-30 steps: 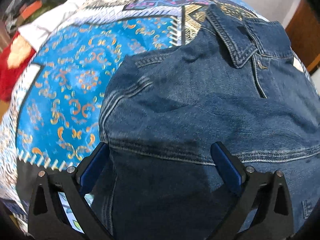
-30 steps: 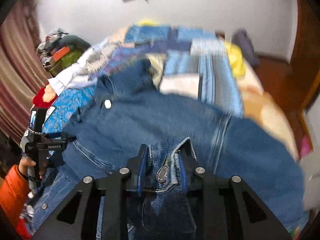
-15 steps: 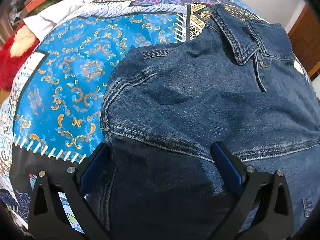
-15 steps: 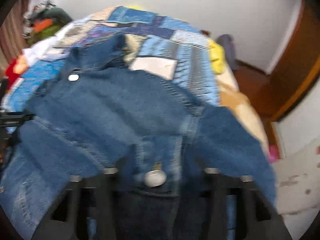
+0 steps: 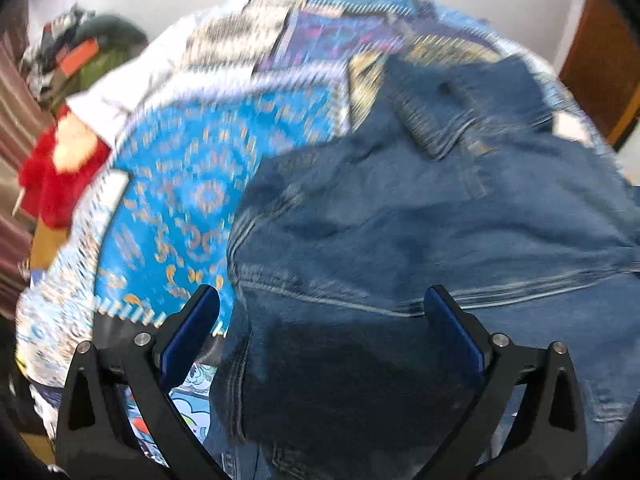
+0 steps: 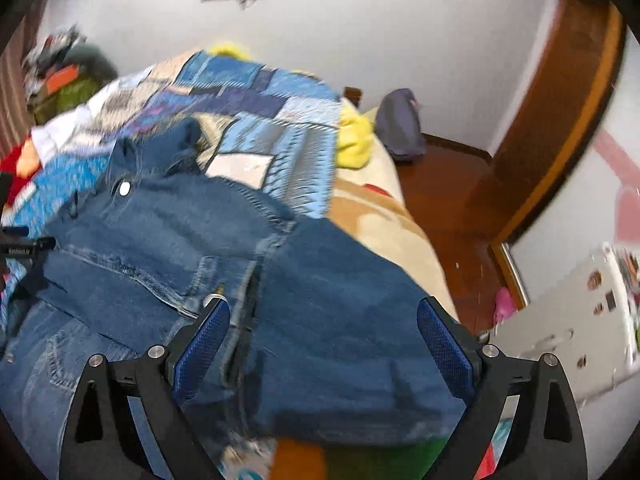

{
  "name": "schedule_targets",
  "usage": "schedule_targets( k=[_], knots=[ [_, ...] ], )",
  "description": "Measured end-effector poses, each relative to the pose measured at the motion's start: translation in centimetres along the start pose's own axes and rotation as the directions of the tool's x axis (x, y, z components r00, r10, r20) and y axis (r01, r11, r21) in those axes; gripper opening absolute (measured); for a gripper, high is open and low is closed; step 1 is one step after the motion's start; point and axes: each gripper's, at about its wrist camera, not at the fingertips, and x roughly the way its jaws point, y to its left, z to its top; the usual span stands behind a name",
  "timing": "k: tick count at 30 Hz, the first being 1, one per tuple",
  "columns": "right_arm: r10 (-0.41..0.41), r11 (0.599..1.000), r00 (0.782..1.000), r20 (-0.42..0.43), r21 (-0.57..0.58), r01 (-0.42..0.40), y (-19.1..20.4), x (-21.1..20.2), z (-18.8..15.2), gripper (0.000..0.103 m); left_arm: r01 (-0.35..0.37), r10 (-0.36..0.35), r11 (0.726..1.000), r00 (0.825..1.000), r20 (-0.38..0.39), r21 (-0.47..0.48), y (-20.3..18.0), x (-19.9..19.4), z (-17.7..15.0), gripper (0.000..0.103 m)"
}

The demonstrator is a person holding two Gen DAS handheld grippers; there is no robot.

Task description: Fold large clothes

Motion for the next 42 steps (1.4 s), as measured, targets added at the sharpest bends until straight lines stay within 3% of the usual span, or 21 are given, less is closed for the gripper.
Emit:
schedule_targets(
  k=[7, 10, 14, 17, 21, 26, 31, 33, 34, 36, 42],
  knots=[
    [-0.010, 0.978, 1.000, -0.011, 0.208, 0.012, -6.8, -2.2, -2.3, 0.096, 0.045, -0.062, 0.993, 0.986, 0.154, 0.107, -4.6, -6.7, 1.3, 0.103],
    [-0.002, 0.949, 0.999, -0.032, 0.317, 0.012, -10.0, -2.3, -4.1, 0.096, 0.087, -0.115, 0.983, 0.979, 0.168, 0.164, -7.7, -8.0, 1.6, 0.103],
    [0.025, 0.884, 0.997, -0.075, 0.467, 0.013, -14.2, -1.6, -7.4, 0.096, 0.163, -0.196, 0.959, 0.972, 0.128, 0.230, -12.0, -7.8, 1.4, 0.103],
    [0.063, 0.816, 0.992, -0.113, 0.577, 0.014, -17.0, -0.5, -10.3, 0.096, 0.200, -0.229, 0.940, 0.970, 0.076, 0.275, -15.0, -6.5, 0.9, 0.103],
    [0.171, 0.692, 0.974, -0.149, 0.722, -0.011, -20.1, 2.1, -14.2, 0.096, 0.203, -0.212, 0.920, 0.977, -0.011, 0.334, -18.5, -3.6, 0.0, 0.103],
    [0.307, 0.541, 0.946, -0.107, 0.837, -0.081, -22.2, 5.3, -17.0, 0.096, 0.219, -0.210, 0.924, 0.976, -0.062, 0.312, -19.8, -1.5, -0.2, 0.103],
    [0.335, 0.462, 0.941, -0.057, 0.880, -0.111, -23.5, 8.3, -17.2, 0.079, 0.282, -0.264, 0.929, 0.959, -0.104, 0.241, -18.9, -0.6, -0.2, 0.103],
    [0.325, 0.452, 0.943, -0.068, 0.887, -0.092, -23.4, 9.4, -16.7, 0.065, 0.283, -0.265, 0.929, 0.958, -0.106, 0.239, -18.9, -0.6, -0.2, 0.103],
    [0.314, 0.456, 0.947, -0.073, 0.886, -0.083, -23.4, 9.6, -16.6, 0.061, 0.279, -0.261, 0.929, 0.960, -0.103, 0.244, -19.0, -0.7, -0.2, 0.103],
    [0.278, 0.482, 0.957, -0.087, 0.874, -0.061, -23.2, 9.9, -15.8, 0.042, 0.269, -0.252, 0.930, 0.963, -0.096, 0.253, -19.2, -0.8, -0.3, 0.103],
    [0.239, 0.513, 0.970, -0.048, 0.854, -0.084, -23.2, 8.8, -13.9, 0.015, 0.221, -0.213, 0.936, 0.975, -0.059, 0.273, -19.0, -1.8, -0.2, 0.103]
  ],
)
